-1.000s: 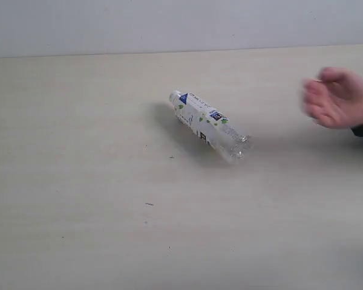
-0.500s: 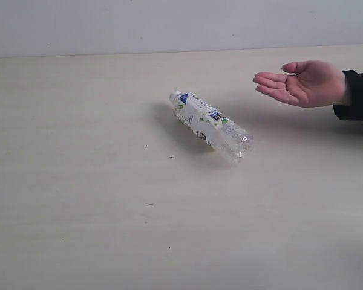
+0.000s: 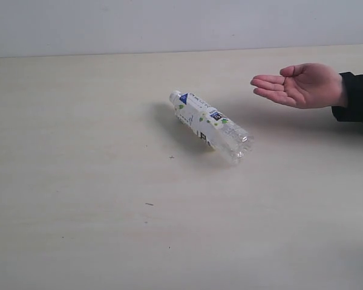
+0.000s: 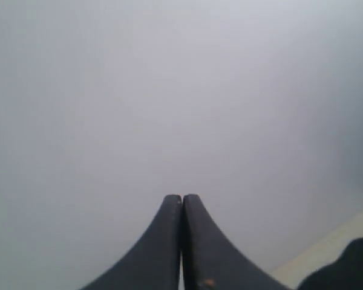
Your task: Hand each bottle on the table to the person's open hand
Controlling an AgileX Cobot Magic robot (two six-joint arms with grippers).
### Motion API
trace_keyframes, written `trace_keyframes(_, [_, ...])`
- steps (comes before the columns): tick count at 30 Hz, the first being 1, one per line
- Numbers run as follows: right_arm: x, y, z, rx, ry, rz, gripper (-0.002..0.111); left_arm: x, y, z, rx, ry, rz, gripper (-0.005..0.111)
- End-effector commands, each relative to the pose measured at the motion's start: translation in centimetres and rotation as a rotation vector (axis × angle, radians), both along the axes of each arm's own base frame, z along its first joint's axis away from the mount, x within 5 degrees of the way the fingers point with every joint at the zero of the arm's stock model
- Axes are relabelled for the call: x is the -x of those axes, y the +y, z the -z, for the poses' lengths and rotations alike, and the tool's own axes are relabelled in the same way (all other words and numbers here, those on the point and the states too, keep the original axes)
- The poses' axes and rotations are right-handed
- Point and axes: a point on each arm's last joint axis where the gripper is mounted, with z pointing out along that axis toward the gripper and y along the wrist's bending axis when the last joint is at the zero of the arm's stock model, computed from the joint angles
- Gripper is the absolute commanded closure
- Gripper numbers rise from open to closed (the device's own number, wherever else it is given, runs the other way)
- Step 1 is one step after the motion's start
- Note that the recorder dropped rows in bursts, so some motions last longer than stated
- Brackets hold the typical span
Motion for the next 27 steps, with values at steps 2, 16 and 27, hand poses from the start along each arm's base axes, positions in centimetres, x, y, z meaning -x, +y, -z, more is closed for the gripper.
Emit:
trace_keyframes(2, [1.3, -1.2, -2.8, -0.277, -0.273, 0.018, 0.108, 0.0, 0.1, 0.0, 0.000, -0.012, -0.003, 0.107])
trace_keyframes(16, [-16.0, 4.3, -15.3, 0.308, 0.667, -0.322, 0.108, 0.0, 0.1, 0.0, 0.000, -0.012, -0.003, 0.107])
trace_keyframes(27, [-24.7, 16.2, -7.3, 0.973, 1.242, -0.944, 0.108, 0.0, 0.1, 0.0, -0.001, -0.010, -0.003, 0.107])
